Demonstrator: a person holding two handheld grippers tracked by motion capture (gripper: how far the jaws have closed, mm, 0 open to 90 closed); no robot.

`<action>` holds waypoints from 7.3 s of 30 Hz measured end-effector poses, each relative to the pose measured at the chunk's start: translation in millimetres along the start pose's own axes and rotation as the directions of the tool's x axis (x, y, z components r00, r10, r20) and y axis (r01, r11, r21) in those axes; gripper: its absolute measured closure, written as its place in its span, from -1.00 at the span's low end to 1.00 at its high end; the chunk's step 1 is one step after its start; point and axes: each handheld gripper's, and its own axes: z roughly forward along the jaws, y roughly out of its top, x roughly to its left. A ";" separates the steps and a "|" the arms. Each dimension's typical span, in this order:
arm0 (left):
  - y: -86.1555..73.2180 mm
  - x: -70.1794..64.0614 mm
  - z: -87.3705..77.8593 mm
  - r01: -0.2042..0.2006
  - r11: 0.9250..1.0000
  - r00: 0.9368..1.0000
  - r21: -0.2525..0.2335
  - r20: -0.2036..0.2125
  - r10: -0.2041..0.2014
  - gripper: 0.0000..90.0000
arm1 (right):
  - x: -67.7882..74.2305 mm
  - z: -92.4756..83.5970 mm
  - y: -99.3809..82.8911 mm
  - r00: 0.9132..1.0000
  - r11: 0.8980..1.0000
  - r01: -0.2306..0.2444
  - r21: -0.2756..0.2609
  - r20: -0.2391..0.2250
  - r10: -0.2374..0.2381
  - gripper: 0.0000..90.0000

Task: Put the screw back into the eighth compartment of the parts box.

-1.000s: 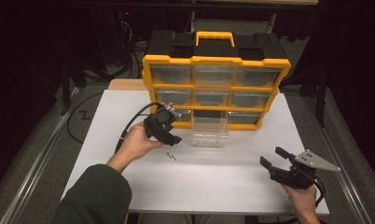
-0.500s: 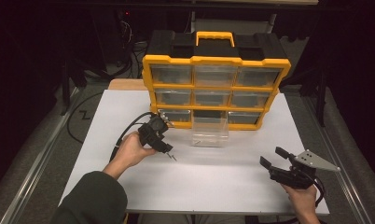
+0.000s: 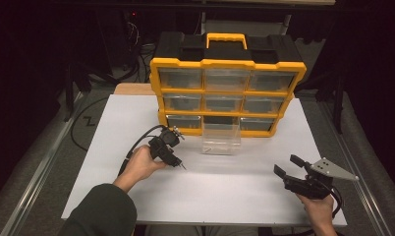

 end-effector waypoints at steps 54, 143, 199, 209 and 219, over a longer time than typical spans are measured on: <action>19.1 -21.6 27.9 -0.083 0.992 0.996 0.098 0.034 0.080 0.43 | -0.1 0.8 -0.1 1.000 1.000 0.011 0.006 -0.006 -0.011 -0.42; 26.4 -21.3 29.8 -0.098 0.990 0.995 0.098 0.026 0.096 0.53 | -0.2 1.3 -0.4 1.000 1.000 0.008 0.008 -0.011 -0.008 -0.42; 23.3 -23.5 28.1 -0.132 0.988 0.991 0.075 0.025 0.131 0.73 | -0.1 1.1 -0.4 1.000 1.000 0.006 0.007 -0.016 -0.006 -0.42; 24.2 -28.9 30.9 -0.163 0.983 0.987 0.082 0.020 0.162 0.83 | 0.3 1.2 -0.3 1.000 1.000 0.007 0.008 -0.017 -0.006 -0.42; 24.3 -27.3 30.9 -0.165 0.983 0.986 0.080 0.021 0.163 0.93 | 0.3 1.3 -0.3 1.000 1.000 0.007 0.009 -0.014 -0.007 -0.42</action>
